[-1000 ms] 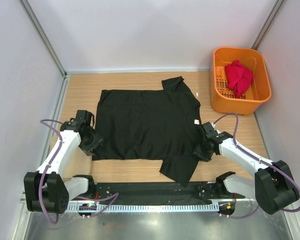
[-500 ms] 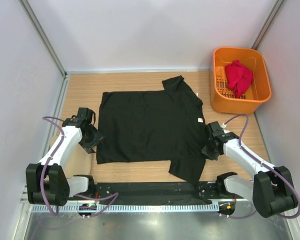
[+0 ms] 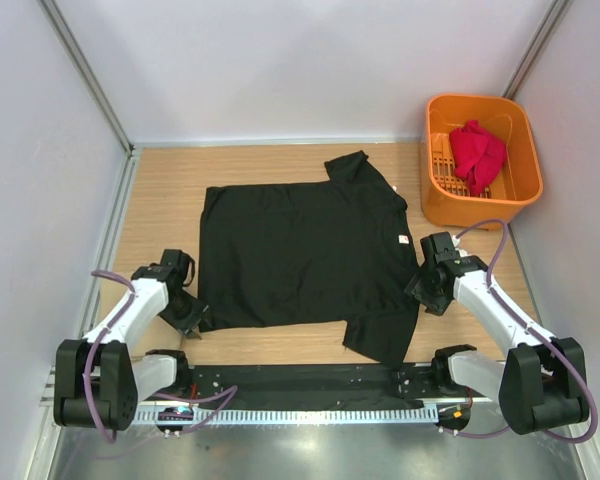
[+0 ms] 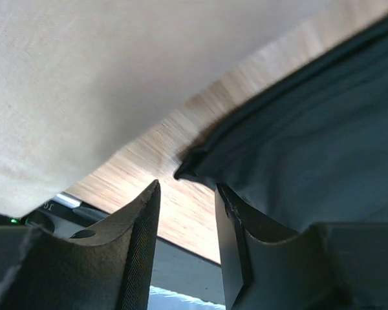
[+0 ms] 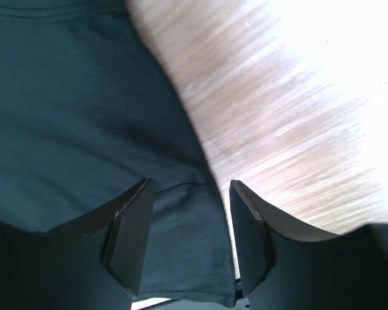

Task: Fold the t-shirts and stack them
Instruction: Flatten the tshirt out, then fold the tshirt

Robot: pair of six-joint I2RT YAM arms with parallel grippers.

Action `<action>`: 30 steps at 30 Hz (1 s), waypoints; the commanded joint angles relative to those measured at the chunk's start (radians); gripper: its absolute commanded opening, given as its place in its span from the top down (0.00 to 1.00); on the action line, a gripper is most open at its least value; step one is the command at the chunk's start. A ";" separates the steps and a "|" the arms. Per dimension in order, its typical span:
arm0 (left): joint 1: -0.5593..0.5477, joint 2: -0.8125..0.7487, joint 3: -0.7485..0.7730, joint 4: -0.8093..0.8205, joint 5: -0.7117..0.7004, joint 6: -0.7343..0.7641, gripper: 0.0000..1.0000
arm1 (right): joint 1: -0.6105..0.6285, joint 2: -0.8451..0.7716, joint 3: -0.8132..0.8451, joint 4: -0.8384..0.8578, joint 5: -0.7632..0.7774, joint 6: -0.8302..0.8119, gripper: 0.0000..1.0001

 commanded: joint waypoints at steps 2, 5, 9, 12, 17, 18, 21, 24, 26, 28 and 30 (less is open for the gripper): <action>0.002 -0.001 -0.039 0.050 0.006 -0.067 0.58 | -0.002 -0.017 0.042 -0.010 -0.017 -0.018 0.44; 0.002 0.012 -0.056 0.071 -0.021 -0.077 0.55 | -0.002 -0.020 0.029 -0.015 -0.028 -0.017 0.43; 0.002 -0.005 -0.069 0.074 -0.049 -0.092 0.53 | -0.002 -0.027 0.013 -0.018 -0.051 -0.008 0.43; 0.003 -0.007 -0.015 0.050 -0.035 -0.065 0.53 | -0.002 -0.045 0.002 -0.021 -0.058 -0.006 0.43; 0.000 -0.004 0.046 -0.018 -0.046 -0.055 0.53 | -0.002 -0.039 -0.001 -0.015 -0.069 -0.011 0.43; 0.000 -0.005 0.039 -0.012 -0.036 -0.057 0.55 | -0.002 -0.037 -0.003 -0.014 -0.075 -0.014 0.43; 0.000 -0.005 0.042 -0.021 -0.034 -0.054 0.59 | -0.002 -0.028 0.002 -0.009 -0.075 -0.020 0.44; 0.002 0.002 0.048 -0.016 -0.038 -0.054 0.58 | -0.002 -0.025 0.008 -0.007 -0.077 -0.023 0.43; 0.002 0.007 0.051 -0.018 -0.051 -0.057 0.57 | -0.002 -0.022 0.008 -0.003 -0.080 -0.023 0.43; 0.002 0.015 0.050 -0.012 -0.046 -0.060 0.54 | -0.004 -0.019 0.008 -0.006 -0.083 -0.024 0.44; 0.002 0.019 0.047 -0.001 -0.058 -0.063 0.50 | -0.002 -0.017 0.005 -0.006 -0.083 -0.024 0.43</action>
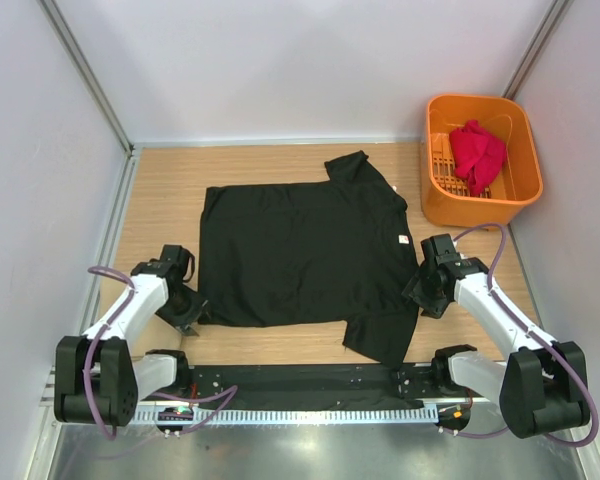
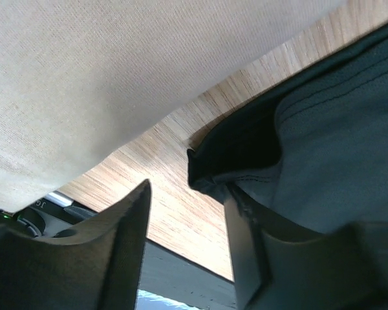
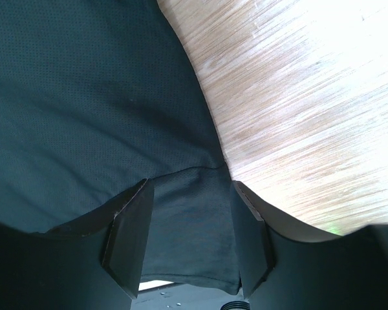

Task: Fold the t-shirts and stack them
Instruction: Fold the tshirt

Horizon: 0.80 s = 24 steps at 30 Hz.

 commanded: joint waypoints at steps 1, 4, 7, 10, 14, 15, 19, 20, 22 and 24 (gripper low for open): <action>0.002 0.014 0.017 0.009 -0.037 -0.008 0.48 | -0.002 0.005 0.003 0.009 -0.006 -0.007 0.44; 0.002 0.019 0.005 0.040 -0.012 -0.008 0.61 | -0.004 0.006 -0.005 0.015 -0.014 -0.004 0.44; 0.002 0.001 0.023 -0.018 -0.001 -0.006 0.81 | -0.002 0.014 -0.005 0.015 -0.012 -0.010 0.43; -0.007 -0.026 0.038 -0.089 -0.015 0.003 0.77 | -0.002 0.025 -0.006 0.023 -0.009 -0.013 0.43; -0.017 -0.062 0.049 -0.129 -0.029 0.003 0.62 | -0.002 0.035 -0.002 0.029 -0.014 -0.018 0.44; -0.017 -0.065 0.051 -0.135 -0.037 0.003 0.62 | -0.002 0.038 -0.003 0.029 -0.014 -0.021 0.43; -0.017 -0.075 0.049 -0.135 -0.054 0.002 0.60 | -0.002 0.045 -0.005 0.027 -0.019 -0.025 0.43; -0.015 -0.070 0.046 -0.129 -0.064 0.000 0.58 | -0.004 0.045 -0.005 0.027 -0.017 -0.027 0.44; -0.014 -0.058 0.037 -0.092 -0.069 0.002 0.55 | -0.002 0.042 -0.005 0.029 -0.022 -0.028 0.44; -0.014 -0.052 0.035 -0.082 -0.064 -0.006 0.52 | -0.002 0.040 -0.003 0.023 -0.023 -0.030 0.44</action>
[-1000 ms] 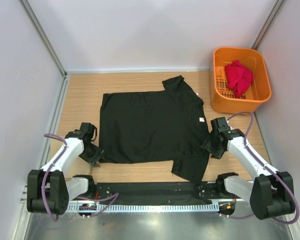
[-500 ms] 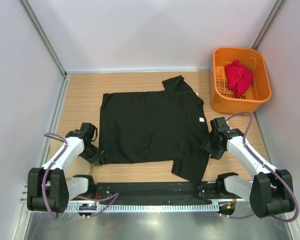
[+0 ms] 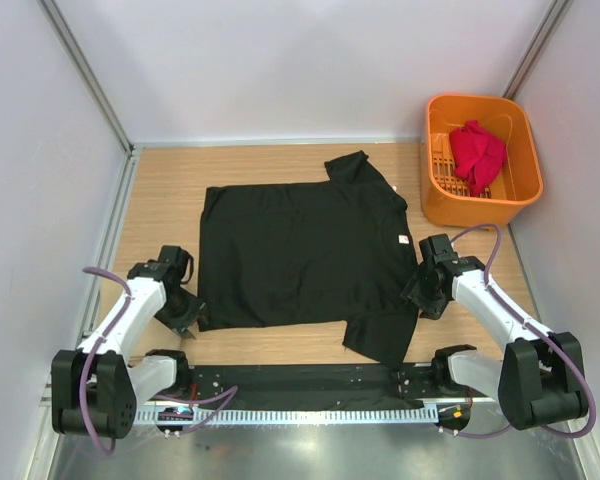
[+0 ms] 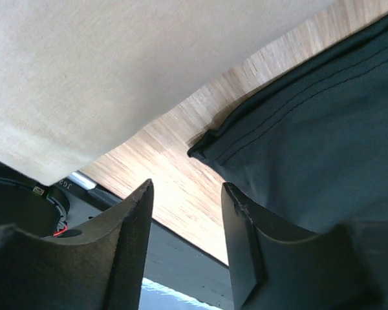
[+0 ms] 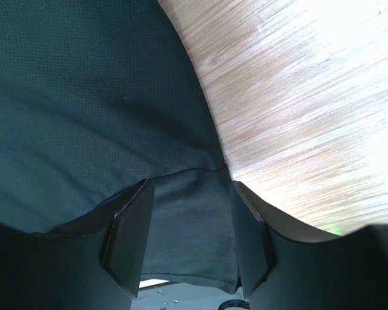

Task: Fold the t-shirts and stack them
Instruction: Fold the tshirt

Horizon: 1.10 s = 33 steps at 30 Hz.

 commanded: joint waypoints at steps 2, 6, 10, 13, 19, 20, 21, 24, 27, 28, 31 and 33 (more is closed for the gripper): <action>-0.001 0.018 -0.002 0.055 -0.032 -0.010 0.48 | -0.002 -0.006 0.000 0.009 -0.004 -0.019 0.44; 0.014 0.055 -0.043 0.131 -0.020 -0.025 0.41 | -0.002 -0.006 -0.005 0.009 -0.022 -0.019 0.44; 0.013 0.090 -0.057 0.166 -0.023 -0.027 0.43 | -0.002 -0.015 0.000 -0.005 -0.031 -0.020 0.43; 0.017 0.104 -0.077 0.189 -0.014 -0.022 0.54 | -0.002 -0.021 0.000 -0.031 -0.037 -0.034 0.43; 0.022 0.098 -0.092 0.209 -0.009 -0.012 0.72 | 0.009 -0.057 -0.020 -0.107 -0.085 -0.034 0.44; 0.022 0.101 -0.091 0.209 -0.006 -0.007 0.75 | 0.013 -0.061 -0.020 -0.123 -0.091 -0.030 0.44; 0.022 0.098 -0.086 0.211 -0.003 -0.004 0.78 | 0.019 -0.064 -0.022 -0.127 -0.093 -0.025 0.45; 0.022 0.090 -0.084 0.201 -0.003 -0.002 0.82 | 0.021 -0.049 -0.040 -0.109 -0.096 -0.008 0.49; 0.022 0.092 -0.088 0.200 0.001 -0.002 0.82 | 0.023 -0.011 -0.055 -0.086 -0.114 -0.002 0.50; 0.022 0.090 -0.088 0.201 0.001 -0.002 0.82 | 0.023 0.001 -0.054 -0.086 -0.117 -0.005 0.50; 0.022 0.092 -0.074 0.201 0.003 0.002 0.82 | 0.030 -0.017 -0.060 -0.080 -0.110 -0.004 0.50; 0.024 0.098 -0.066 0.204 0.003 0.005 0.82 | 0.035 -0.011 -0.086 -0.052 -0.120 0.010 0.50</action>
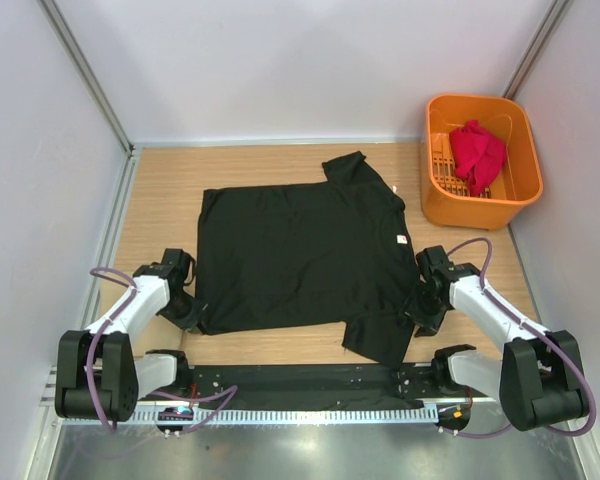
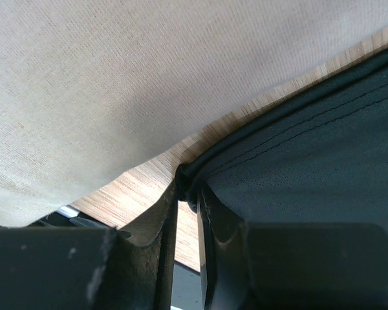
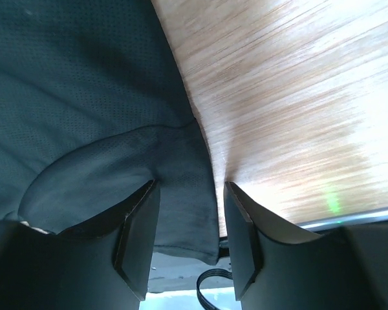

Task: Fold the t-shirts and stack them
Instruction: Fold the tshirt

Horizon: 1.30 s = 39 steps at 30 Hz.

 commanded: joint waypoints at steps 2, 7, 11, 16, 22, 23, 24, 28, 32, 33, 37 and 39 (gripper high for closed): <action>0.004 0.011 0.002 0.065 -0.012 0.005 0.82 | 0.029 0.024 -0.036 0.059 -0.016 0.058 0.50; 0.004 0.011 0.006 0.068 -0.007 0.002 0.82 | 0.043 0.055 -0.067 0.125 0.005 0.127 0.58; 0.006 0.003 0.007 0.058 -0.012 -0.003 0.86 | 0.043 0.007 -0.104 0.136 0.028 0.185 0.85; 0.011 -0.030 0.007 0.035 -0.018 -0.006 0.94 | 0.043 -0.083 -0.092 0.084 0.080 0.208 0.99; 0.014 -0.075 0.016 -0.022 -0.033 0.003 1.00 | 0.045 -0.207 -0.040 -0.027 0.102 0.194 0.98; 0.014 -0.081 0.022 -0.031 -0.041 0.007 1.00 | 0.043 -0.209 -0.041 -0.036 0.094 0.200 0.99; 0.014 -0.086 0.025 -0.048 -0.043 0.007 1.00 | 0.045 -0.211 -0.041 -0.039 0.091 0.199 0.99; 0.014 -0.087 0.039 -0.073 -0.040 0.010 1.00 | 0.045 -0.217 -0.017 -0.055 0.085 0.196 0.99; 0.012 -0.089 0.098 -0.088 -0.029 0.068 1.00 | 0.046 -0.198 0.092 -0.059 0.093 0.164 0.99; 0.009 -0.087 0.117 -0.094 -0.033 0.079 1.00 | 0.045 -0.163 0.118 -0.056 0.100 0.153 0.98; 0.001 -0.064 0.190 -0.100 -0.035 0.135 1.00 | 0.043 -0.051 0.270 -0.045 0.136 0.054 0.98; 0.001 -0.055 0.220 -0.103 -0.038 0.154 1.00 | 0.040 -0.007 0.342 -0.024 0.137 0.024 0.99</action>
